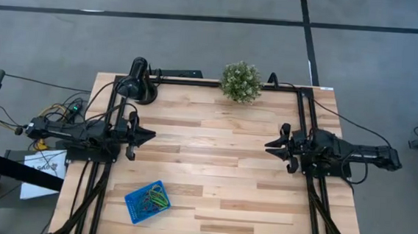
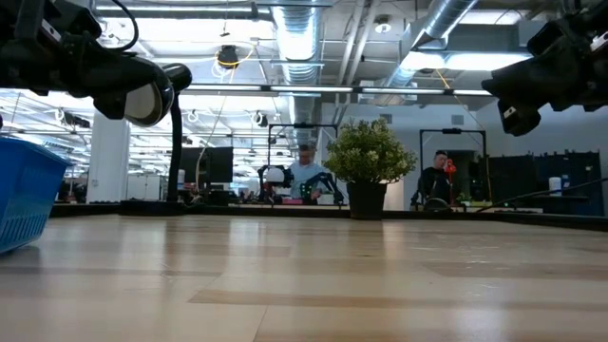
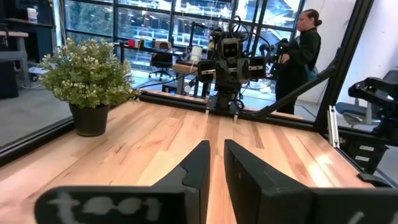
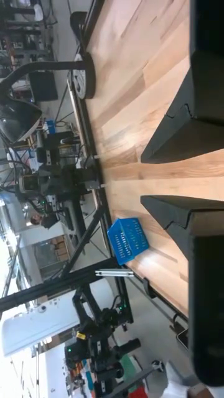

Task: Pick and place rubber bands into bin
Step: Return to Home Position

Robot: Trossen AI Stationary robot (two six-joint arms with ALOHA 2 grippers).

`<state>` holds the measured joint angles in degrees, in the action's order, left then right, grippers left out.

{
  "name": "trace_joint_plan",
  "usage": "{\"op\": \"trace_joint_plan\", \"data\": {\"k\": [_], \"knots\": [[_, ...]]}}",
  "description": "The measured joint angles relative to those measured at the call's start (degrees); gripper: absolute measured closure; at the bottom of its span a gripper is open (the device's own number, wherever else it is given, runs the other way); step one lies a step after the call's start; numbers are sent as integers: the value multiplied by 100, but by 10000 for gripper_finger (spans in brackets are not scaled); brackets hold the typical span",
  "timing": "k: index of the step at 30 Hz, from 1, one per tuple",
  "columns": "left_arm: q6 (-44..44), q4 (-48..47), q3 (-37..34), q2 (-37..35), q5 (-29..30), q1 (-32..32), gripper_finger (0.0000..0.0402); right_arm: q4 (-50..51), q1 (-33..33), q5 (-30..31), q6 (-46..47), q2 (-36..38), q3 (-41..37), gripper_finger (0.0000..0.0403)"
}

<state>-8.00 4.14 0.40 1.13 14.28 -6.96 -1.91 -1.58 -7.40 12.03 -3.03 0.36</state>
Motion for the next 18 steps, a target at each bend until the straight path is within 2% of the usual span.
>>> {"op": "trace_joint_plan", "data": {"k": [18], "knots": [[15,-2,-2,0,-2,0,366,-2,0,-2,0,0,-2,316]]}}
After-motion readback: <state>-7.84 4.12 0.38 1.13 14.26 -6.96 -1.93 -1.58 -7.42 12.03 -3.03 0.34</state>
